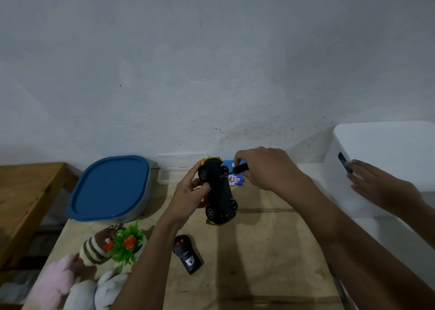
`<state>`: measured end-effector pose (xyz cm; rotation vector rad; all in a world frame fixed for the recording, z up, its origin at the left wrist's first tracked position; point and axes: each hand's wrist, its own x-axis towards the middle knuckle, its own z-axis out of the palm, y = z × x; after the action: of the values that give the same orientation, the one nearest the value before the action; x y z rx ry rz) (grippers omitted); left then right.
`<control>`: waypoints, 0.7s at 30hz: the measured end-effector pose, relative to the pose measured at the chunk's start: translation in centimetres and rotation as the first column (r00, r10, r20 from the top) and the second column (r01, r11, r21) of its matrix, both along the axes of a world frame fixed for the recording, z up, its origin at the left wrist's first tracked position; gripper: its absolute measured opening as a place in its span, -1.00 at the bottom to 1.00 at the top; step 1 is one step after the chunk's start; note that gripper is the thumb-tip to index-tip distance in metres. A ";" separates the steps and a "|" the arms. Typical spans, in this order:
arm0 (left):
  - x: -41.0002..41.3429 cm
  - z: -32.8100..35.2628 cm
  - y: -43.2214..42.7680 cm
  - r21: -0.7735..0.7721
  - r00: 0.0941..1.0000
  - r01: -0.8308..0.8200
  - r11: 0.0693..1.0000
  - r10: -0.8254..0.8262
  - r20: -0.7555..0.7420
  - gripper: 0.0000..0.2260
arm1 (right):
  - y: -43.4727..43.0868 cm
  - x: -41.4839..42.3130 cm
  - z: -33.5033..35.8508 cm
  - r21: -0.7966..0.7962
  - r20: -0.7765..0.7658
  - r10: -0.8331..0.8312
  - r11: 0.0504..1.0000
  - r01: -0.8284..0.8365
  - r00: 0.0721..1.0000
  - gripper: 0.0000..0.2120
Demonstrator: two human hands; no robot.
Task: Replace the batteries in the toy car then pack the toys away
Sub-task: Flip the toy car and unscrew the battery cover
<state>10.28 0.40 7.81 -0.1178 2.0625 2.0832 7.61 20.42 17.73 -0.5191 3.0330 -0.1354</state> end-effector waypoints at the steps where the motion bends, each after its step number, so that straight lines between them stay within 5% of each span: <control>1: 0.0 0.0 0.0 0.001 1.000 -0.001 1.000 0.001 0.000 -0.48 | 0.0 0.0 -0.1 -0.011 -0.020 0.008 1.000 -0.008 1.000 -0.77; 16: 0.1 0.2 0.4 0.024 1.000 -0.019 1.000 0.019 -0.005 -0.48 | 0.1 -0.7 -0.2 -0.033 0.065 -0.014 0.999 0.016 0.998 -0.73; 21: 0.1 0.1 0.4 0.027 1.000 -0.027 0.999 0.027 0.002 -0.48 | 0.0 -0.6 -0.4 0.034 -0.093 0.101 0.995 -0.099 0.990 -0.79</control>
<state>10.35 0.82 7.94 -0.1438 2.0423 2.1256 7.05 20.47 17.38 -0.6931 3.0870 -0.0622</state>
